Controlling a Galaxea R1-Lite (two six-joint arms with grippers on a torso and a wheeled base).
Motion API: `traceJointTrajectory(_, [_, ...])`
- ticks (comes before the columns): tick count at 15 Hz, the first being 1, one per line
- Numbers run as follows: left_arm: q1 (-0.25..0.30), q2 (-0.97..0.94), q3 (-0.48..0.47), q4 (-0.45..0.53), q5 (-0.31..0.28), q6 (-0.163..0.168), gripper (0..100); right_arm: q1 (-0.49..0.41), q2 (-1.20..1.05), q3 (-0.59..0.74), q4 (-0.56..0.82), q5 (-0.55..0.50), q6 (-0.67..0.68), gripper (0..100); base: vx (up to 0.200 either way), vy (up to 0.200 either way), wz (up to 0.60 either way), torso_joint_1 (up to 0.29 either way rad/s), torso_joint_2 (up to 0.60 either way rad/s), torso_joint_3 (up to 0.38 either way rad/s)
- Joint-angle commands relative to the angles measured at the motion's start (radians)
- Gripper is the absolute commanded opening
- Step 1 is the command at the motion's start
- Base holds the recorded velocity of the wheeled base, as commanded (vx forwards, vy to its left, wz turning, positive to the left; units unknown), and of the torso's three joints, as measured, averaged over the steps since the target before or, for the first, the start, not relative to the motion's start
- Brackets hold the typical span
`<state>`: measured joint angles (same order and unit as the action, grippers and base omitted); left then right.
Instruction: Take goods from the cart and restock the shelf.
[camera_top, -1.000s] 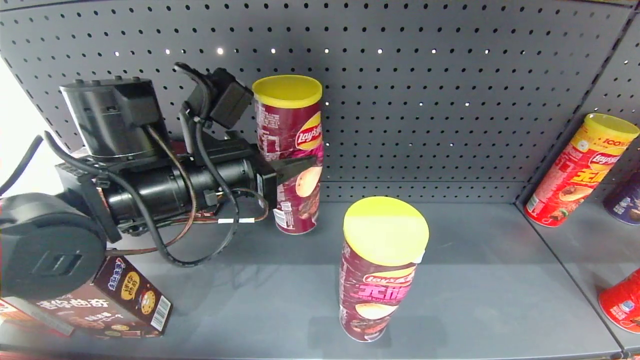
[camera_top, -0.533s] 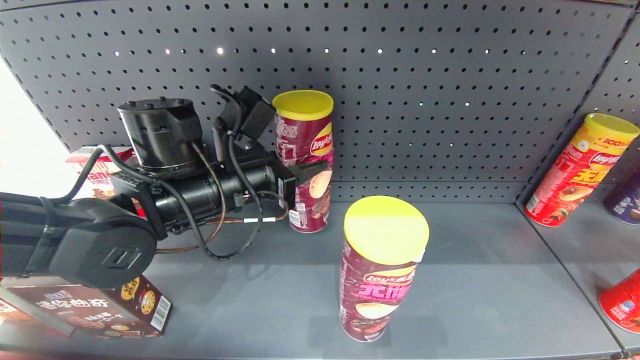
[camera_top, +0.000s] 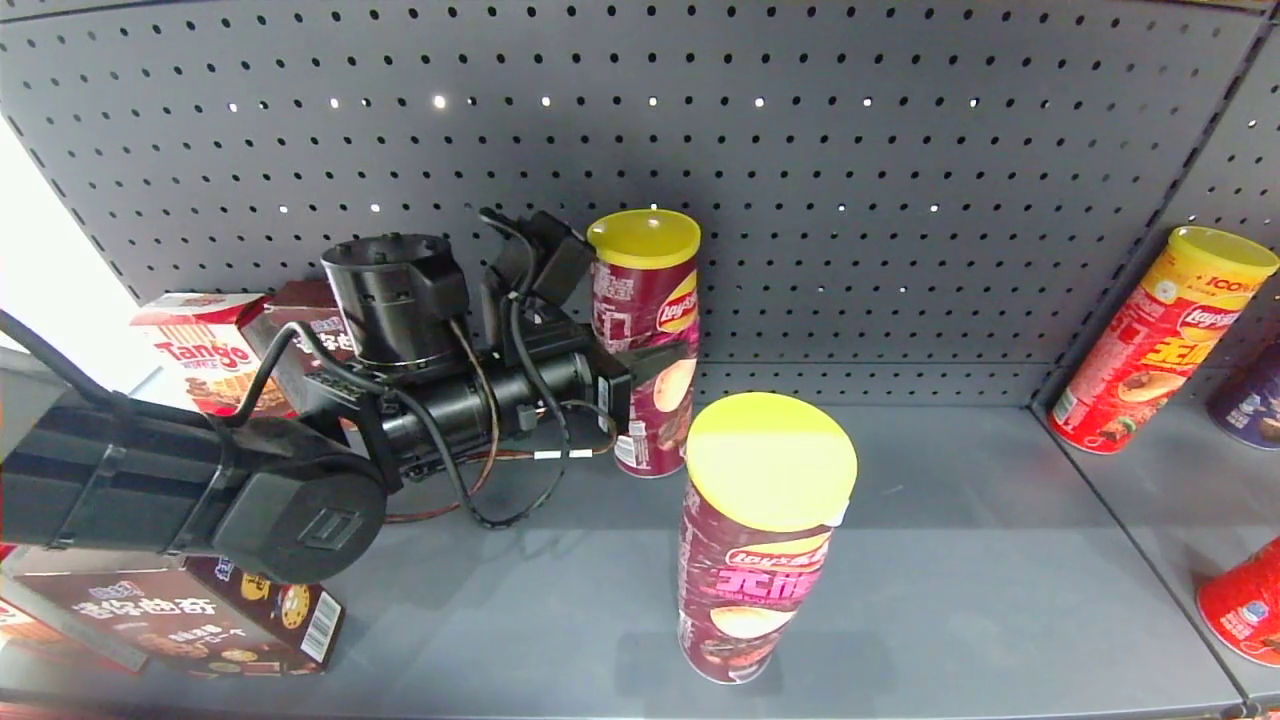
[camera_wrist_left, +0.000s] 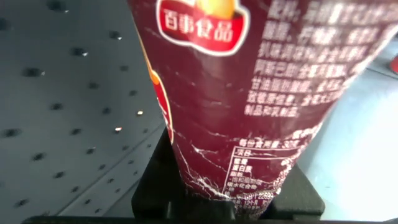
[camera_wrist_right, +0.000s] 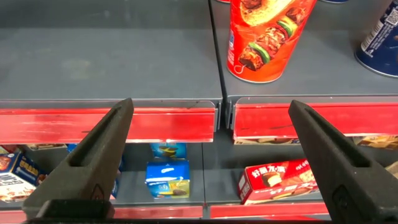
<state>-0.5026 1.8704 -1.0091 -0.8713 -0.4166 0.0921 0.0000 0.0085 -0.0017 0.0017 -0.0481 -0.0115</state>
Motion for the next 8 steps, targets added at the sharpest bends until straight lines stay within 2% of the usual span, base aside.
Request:
traceJointTrajectory(1, [-0.002, 0.018, 0.0, -0.003, -0.001, 0.0, 0, 0.0, 0.002, 0.0, 0.0, -0.001, -0.001, 100, 0.0, 0.0, 0.0, 0.0, 0.0, 0.0])
traceJointTrajectory(8, [-0.011, 0.056, -0.006, -0.04, -0.004, 0.003, 0, 0.0, 0.002, 0.0, 0.0, -0.001, -0.001, 100, 0.0, 0.0, 0.0, 0.0, 0.0, 0.0])
